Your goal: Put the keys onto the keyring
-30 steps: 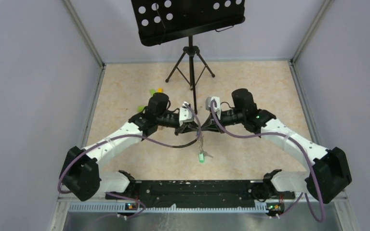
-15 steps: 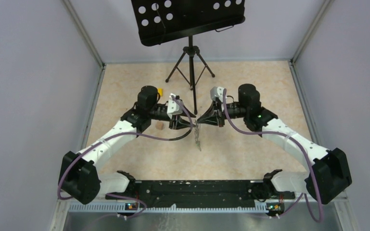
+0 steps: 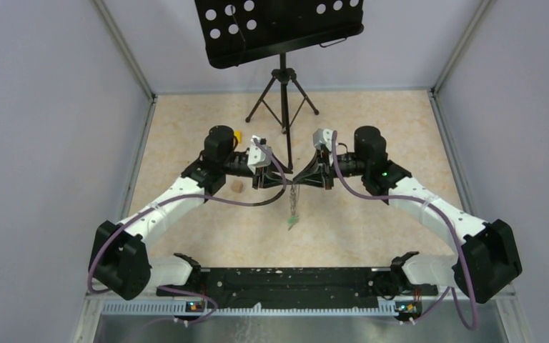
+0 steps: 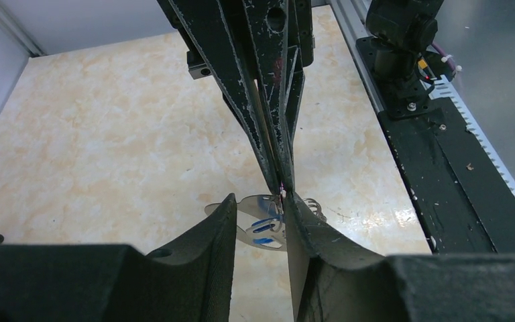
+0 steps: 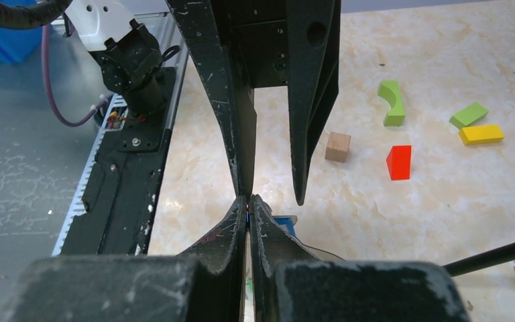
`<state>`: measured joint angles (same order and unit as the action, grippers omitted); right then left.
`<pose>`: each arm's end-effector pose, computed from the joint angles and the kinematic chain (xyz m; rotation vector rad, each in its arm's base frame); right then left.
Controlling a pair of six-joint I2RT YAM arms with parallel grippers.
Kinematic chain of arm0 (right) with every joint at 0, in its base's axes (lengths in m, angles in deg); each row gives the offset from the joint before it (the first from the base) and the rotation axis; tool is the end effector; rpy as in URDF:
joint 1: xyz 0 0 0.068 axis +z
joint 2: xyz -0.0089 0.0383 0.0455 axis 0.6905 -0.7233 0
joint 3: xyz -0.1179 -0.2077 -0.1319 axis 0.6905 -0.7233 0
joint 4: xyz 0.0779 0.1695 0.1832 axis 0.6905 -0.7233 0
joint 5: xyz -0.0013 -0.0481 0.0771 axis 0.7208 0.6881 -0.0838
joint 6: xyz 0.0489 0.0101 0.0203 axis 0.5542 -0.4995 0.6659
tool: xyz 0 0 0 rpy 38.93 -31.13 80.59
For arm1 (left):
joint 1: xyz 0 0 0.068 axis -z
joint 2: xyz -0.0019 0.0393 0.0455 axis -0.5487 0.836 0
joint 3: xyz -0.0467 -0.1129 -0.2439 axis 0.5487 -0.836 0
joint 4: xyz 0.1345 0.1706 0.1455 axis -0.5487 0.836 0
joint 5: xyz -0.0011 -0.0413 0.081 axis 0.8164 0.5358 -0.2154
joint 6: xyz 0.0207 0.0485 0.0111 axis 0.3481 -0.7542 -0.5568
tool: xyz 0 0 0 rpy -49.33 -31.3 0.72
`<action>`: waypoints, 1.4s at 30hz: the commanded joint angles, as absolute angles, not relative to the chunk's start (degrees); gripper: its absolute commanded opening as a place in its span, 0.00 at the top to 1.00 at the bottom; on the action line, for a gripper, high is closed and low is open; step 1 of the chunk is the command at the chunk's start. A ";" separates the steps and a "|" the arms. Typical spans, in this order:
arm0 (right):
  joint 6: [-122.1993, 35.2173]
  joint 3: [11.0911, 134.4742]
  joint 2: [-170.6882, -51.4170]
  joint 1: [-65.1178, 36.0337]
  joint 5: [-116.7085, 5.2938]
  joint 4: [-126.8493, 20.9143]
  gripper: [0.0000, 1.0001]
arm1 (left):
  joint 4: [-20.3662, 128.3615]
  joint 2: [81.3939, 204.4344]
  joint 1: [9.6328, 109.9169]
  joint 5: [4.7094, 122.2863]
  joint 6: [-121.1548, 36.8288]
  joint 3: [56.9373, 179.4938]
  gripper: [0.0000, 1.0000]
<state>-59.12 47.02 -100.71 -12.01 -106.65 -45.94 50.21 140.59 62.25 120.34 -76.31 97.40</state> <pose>0.2163 0.1690 0.3084 -1.2865 1.3445 1.2004 0.2281 -0.1631 0.3068 1.4239 1.1317 -1.1132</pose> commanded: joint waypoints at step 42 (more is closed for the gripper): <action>-69.37 48.14 -100.87 -13.56 -102.97 -52.11 0.99 | 64.51 142.54 62.24 115.78 -81.20 103.62 1.00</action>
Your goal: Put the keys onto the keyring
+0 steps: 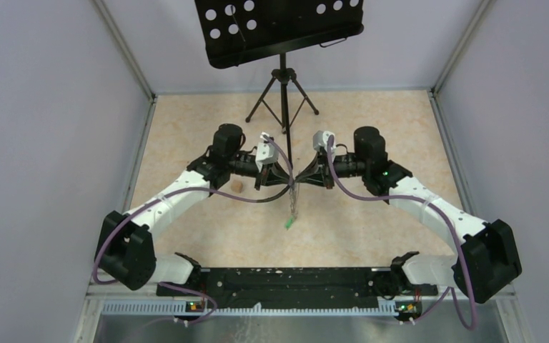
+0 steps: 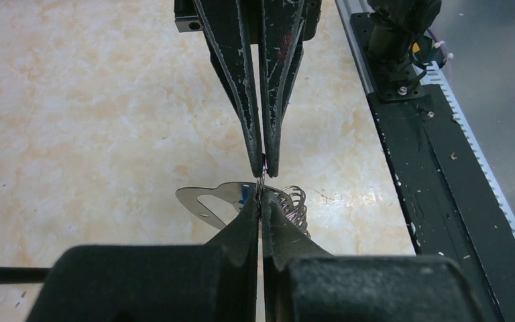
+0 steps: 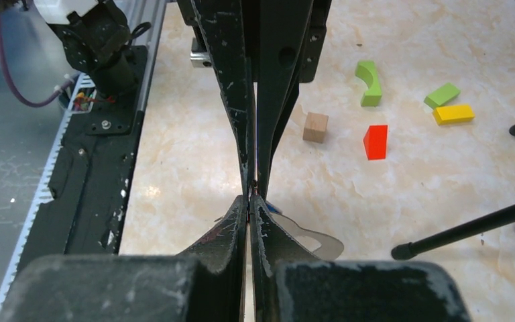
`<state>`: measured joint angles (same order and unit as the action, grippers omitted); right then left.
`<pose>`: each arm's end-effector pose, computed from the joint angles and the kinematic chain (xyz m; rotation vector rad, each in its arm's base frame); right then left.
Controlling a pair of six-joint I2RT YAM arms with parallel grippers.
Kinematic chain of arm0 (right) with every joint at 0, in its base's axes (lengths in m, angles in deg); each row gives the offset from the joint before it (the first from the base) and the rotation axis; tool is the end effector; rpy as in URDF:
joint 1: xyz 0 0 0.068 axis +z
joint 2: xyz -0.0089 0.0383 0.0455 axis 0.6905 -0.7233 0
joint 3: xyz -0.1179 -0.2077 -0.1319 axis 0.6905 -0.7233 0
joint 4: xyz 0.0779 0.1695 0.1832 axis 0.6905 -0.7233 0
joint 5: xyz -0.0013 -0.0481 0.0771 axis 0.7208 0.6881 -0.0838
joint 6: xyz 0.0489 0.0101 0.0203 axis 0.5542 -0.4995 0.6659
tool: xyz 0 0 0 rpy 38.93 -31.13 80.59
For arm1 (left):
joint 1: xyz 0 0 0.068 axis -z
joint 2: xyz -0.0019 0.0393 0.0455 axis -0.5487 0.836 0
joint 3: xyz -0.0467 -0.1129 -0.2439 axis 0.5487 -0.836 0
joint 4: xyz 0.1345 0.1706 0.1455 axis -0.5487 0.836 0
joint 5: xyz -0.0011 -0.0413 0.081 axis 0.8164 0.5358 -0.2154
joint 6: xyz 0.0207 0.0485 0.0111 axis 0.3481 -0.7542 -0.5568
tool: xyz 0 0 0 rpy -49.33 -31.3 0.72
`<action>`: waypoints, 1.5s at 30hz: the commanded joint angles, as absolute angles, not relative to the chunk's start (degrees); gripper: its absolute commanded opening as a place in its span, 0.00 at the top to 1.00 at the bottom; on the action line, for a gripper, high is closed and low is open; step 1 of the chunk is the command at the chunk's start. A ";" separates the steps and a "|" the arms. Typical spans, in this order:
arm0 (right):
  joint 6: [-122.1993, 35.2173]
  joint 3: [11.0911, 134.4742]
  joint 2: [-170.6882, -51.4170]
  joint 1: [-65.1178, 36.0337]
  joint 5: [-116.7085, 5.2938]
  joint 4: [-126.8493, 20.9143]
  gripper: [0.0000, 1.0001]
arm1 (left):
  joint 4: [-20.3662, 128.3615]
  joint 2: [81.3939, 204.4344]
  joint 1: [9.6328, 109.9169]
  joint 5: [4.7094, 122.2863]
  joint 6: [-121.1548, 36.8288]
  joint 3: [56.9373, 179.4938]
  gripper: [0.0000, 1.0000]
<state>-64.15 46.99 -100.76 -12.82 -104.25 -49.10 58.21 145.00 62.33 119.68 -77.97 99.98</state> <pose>0.2190 0.1652 0.3027 -1.2999 1.3624 1.1157 0.2396 -0.1698 0.2896 1.4336 1.2791 -1.1720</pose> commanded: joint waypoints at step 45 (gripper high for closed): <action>-73.49 50.50 -100.86 -11.06 -98.59 -57.70 0.67 | 69.20 143.12 66.19 111.65 -83.49 103.97 1.00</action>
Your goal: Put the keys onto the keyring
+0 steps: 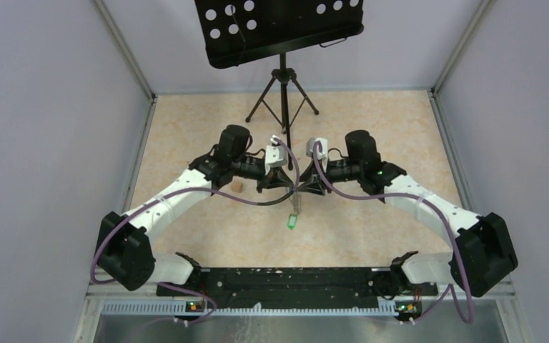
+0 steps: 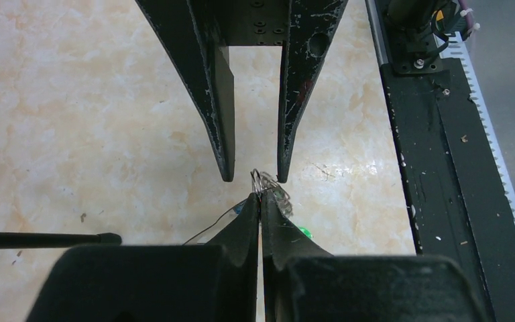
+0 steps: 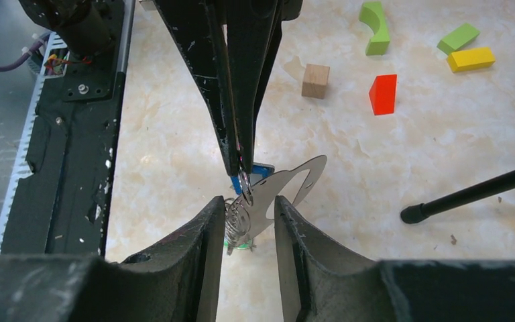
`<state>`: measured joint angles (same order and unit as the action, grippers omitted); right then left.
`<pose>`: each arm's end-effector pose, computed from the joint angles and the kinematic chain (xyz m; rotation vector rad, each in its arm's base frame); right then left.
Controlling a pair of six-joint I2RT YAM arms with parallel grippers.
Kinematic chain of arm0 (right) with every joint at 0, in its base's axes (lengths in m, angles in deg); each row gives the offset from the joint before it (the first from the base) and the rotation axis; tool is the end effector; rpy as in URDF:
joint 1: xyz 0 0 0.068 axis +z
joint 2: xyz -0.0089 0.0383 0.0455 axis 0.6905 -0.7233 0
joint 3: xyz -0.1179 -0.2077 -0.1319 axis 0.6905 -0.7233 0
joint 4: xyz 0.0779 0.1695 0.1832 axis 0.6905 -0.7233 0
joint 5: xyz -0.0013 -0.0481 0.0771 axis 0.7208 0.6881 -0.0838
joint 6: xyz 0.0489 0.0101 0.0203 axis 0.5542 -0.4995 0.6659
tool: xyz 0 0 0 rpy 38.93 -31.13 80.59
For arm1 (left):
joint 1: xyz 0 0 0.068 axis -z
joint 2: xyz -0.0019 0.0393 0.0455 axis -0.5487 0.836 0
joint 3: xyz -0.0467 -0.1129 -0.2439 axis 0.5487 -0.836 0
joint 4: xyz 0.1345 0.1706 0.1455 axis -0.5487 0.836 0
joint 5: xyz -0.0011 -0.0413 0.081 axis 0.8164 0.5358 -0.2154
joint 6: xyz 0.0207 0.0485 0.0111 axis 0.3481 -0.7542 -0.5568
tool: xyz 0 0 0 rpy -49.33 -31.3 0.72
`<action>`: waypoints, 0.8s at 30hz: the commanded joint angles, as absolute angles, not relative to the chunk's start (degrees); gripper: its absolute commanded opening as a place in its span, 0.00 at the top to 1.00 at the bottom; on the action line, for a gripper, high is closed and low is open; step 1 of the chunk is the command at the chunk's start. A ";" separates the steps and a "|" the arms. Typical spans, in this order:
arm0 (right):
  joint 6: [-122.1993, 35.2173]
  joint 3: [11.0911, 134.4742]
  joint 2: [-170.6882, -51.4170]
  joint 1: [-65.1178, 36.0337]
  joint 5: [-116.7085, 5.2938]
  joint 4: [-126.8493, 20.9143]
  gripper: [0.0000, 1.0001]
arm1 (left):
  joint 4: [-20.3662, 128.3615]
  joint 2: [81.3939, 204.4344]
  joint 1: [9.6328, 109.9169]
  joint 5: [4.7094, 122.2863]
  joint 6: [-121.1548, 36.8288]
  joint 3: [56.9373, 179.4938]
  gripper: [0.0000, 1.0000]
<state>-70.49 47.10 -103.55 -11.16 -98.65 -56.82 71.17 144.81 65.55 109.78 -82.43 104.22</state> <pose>0.2206 0.1731 0.2780 -1.3541 1.4949 1.0367 0.2309 -0.1800 0.2943 1.4733 1.4355 -1.0554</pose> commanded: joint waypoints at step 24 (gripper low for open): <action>-76.44 51.84 -101.87 -9.82 -100.40 -59.98 0.70 | 69.48 143.38 66.15 114.97 -83.78 103.54 1.00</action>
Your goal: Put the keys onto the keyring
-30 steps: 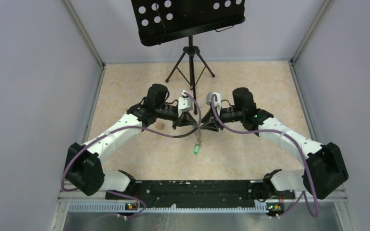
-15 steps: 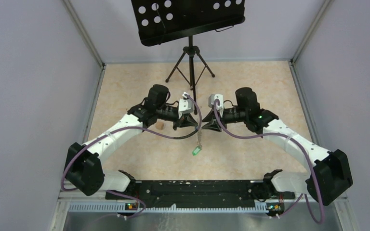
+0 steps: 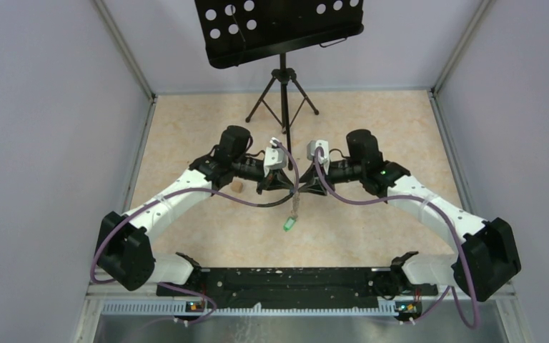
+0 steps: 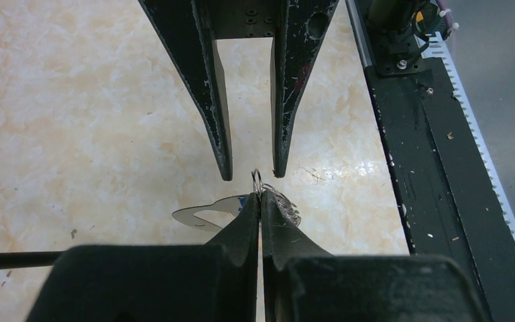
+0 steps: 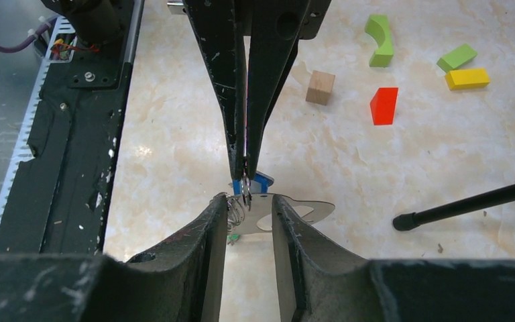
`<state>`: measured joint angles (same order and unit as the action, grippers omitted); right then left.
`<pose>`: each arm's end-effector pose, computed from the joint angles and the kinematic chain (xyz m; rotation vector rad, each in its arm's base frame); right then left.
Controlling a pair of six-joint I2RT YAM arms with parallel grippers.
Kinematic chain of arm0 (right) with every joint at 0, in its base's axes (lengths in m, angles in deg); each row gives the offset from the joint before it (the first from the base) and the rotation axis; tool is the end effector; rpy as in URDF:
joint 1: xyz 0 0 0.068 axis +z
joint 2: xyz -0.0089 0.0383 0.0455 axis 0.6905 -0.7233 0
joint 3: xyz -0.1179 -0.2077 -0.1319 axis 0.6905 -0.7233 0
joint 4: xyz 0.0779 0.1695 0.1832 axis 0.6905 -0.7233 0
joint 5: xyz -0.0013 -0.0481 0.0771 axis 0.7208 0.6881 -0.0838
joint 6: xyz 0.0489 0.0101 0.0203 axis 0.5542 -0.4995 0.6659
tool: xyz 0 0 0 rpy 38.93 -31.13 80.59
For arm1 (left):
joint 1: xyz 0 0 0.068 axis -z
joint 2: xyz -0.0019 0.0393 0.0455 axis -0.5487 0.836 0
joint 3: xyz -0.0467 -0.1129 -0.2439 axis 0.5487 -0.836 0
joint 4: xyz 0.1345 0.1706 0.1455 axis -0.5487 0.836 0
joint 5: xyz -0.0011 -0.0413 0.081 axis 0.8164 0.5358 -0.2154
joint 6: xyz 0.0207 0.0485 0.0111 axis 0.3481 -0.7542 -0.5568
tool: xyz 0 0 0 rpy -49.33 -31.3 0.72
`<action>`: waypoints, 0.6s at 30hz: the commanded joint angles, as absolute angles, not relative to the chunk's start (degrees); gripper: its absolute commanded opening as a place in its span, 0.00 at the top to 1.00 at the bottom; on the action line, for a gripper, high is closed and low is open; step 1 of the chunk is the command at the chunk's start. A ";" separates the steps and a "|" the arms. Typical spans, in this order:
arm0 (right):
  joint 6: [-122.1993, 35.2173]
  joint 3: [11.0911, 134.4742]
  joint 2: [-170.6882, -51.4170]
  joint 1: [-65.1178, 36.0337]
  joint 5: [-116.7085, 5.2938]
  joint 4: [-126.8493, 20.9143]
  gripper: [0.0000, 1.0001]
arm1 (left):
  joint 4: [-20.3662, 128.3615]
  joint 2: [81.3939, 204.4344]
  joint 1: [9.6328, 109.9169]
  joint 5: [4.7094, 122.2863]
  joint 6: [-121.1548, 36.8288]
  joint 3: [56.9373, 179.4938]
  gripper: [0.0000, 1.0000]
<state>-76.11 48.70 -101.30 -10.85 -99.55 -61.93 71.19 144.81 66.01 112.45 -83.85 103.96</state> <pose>0.2119 0.1698 0.2900 -1.4261 1.4229 1.0025 0.2277 -0.1818 0.2935 1.5066 1.3837 -1.0957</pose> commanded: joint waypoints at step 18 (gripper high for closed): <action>-77.58 52.28 -103.00 -8.45 -98.80 -61.15 0.86 | 69.54 143.42 66.15 115.09 -84.02 103.07 1.00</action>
